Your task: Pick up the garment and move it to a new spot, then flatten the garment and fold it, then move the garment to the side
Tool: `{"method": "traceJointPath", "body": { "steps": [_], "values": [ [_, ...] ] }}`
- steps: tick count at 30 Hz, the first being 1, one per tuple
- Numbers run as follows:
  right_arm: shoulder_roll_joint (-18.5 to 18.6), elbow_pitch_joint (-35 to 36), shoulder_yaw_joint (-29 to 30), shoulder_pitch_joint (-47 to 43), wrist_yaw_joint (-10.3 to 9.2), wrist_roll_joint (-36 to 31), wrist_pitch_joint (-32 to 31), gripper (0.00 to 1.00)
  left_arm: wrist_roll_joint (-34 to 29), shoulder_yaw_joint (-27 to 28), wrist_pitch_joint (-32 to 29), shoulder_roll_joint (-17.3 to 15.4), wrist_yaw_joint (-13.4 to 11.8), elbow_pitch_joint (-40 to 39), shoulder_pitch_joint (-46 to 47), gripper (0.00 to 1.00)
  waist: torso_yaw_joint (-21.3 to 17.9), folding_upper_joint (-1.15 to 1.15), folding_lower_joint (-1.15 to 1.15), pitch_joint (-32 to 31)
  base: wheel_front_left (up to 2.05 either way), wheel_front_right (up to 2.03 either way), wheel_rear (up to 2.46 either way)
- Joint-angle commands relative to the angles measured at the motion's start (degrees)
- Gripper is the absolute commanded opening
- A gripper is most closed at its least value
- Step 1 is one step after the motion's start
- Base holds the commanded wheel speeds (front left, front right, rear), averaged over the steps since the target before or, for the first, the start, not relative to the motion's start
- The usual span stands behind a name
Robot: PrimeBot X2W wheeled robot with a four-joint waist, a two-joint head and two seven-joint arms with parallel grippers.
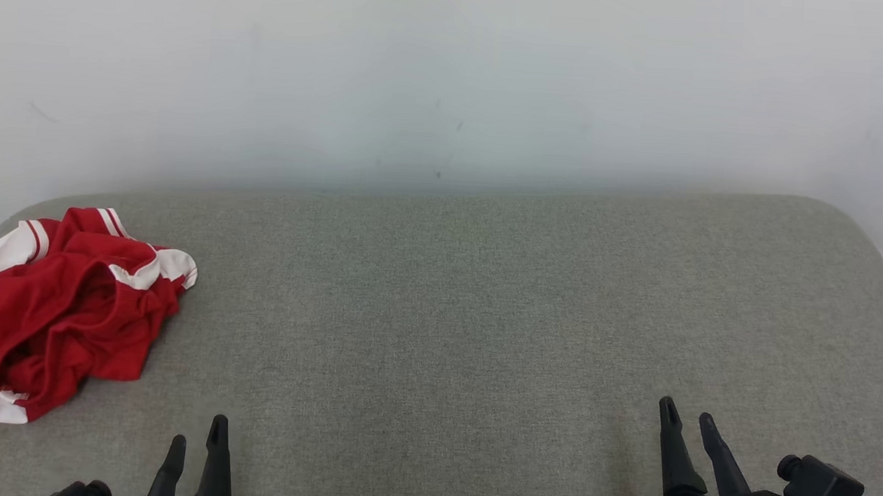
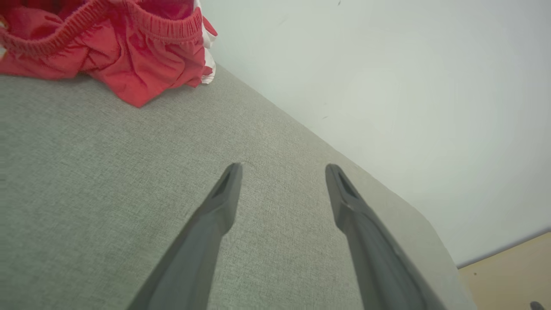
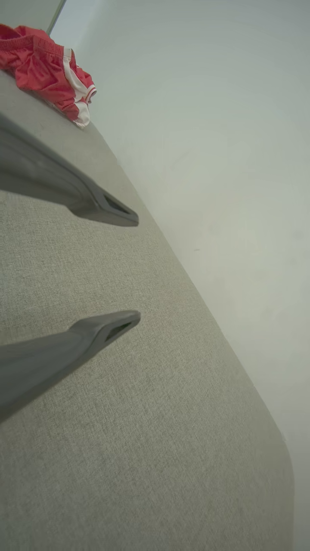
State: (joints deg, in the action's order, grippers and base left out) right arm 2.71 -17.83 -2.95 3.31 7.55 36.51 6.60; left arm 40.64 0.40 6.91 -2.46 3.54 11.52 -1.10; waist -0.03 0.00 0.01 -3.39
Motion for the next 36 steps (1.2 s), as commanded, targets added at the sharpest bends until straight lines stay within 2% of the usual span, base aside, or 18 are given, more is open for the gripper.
{"method": "traceJointPath", "body": {
  "steps": [1,14,36],
  "values": [
    [0.19,0.27,-0.22,0.10,-0.06,-1.93,0.35,1.00,-2.19,-0.26,0.51,-0.34,0.06,-0.71,-0.15,1.00,0.01,0.00,-0.01,-0.06,0.00,0.00,0.00],
    [0.20,-0.23,-0.03,-0.10,-0.07,-11.10,1.65,1.00,-12.54,-0.98,2.67,-0.44,-0.43,-0.69,-0.01,1.00,0.22,0.00,-0.01,-0.30,0.00,0.00,0.00],
    [0.22,-1.40,-1.63,-0.15,-0.09,-22.07,4.62,1.00,-23.59,-1.02,5.43,-0.49,-1.70,0.06,-1.07,1.00,0.14,0.00,-0.01,-1.37,0.00,0.00,0.00]
  ]
}}
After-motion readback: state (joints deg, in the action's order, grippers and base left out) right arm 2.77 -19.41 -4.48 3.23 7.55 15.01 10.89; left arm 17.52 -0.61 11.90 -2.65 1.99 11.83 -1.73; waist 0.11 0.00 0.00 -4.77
